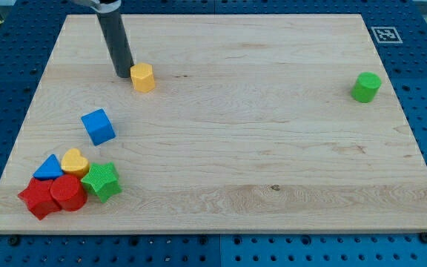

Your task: Move the yellow hexagon bottom diagonally to the green circle

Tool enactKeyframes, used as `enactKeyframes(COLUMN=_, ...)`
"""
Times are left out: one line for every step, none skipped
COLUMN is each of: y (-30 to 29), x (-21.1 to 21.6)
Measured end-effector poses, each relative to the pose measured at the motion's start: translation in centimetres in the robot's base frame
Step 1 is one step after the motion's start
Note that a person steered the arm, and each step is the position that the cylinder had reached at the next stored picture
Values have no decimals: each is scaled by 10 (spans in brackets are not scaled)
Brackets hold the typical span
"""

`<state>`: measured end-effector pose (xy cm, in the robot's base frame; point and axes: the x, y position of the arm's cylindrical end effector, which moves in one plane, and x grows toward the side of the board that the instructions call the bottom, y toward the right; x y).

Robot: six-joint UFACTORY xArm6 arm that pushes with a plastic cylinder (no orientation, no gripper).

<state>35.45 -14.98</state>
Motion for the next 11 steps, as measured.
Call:
enactKeyframes(y=23, x=13)
enactKeyframes(y=18, x=25)
enactKeyframes(y=39, x=37)
enactKeyframes(y=60, x=46)
enactKeyframes(y=83, x=50)
enactKeyframes(y=108, x=50)
enactKeyframes(y=139, x=50)
enactKeyframes(y=160, x=50)
enactKeyframes(y=161, x=51)
enactKeyframes(y=161, x=60)
enactKeyframes(y=185, x=61)
